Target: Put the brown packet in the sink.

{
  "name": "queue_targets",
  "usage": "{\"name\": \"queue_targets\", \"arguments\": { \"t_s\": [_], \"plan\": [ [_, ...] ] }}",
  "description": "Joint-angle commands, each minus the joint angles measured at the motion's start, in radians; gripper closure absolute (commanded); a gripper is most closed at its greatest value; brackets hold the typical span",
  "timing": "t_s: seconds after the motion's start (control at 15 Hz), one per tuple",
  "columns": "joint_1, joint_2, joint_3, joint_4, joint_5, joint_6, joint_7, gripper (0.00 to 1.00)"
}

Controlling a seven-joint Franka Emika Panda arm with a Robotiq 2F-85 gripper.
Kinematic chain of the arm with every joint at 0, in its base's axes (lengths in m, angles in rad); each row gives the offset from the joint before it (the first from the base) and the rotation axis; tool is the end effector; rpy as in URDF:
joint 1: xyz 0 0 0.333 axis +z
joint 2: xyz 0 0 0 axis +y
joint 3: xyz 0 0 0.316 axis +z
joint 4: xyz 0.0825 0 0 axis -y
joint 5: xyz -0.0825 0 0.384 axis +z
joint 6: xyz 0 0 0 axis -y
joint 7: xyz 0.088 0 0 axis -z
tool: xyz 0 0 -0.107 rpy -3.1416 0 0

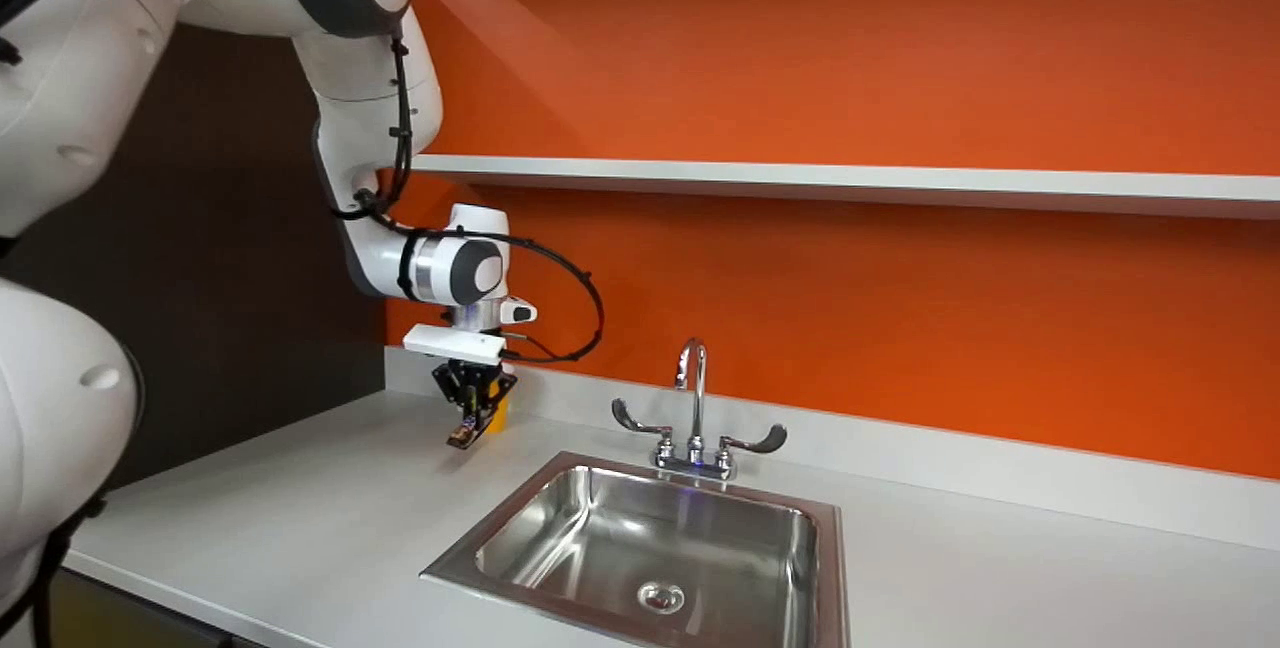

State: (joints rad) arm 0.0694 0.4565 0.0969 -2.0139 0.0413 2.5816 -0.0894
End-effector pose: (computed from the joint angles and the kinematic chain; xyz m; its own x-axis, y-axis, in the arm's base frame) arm 0.6082 0.0994 0.2355 0.9722 0.2034 0.1164 0.2111 -0.9757 -0.0582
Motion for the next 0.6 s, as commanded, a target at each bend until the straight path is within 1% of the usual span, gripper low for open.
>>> {"name": "queue_targets", "arguments": {
  "t_s": [0.0,0.27,0.53],
  "plan": [
    [-0.078,-0.039,-0.019,-0.025,0.044,-0.016,-0.021,0.96],
    [-0.159,-0.032,-0.049,-0.021,0.087,-0.012,-0.033,0.96],
    [-0.215,-0.014,-0.078,-0.02,0.112,-0.003,-0.037,0.96]
  ]
}}
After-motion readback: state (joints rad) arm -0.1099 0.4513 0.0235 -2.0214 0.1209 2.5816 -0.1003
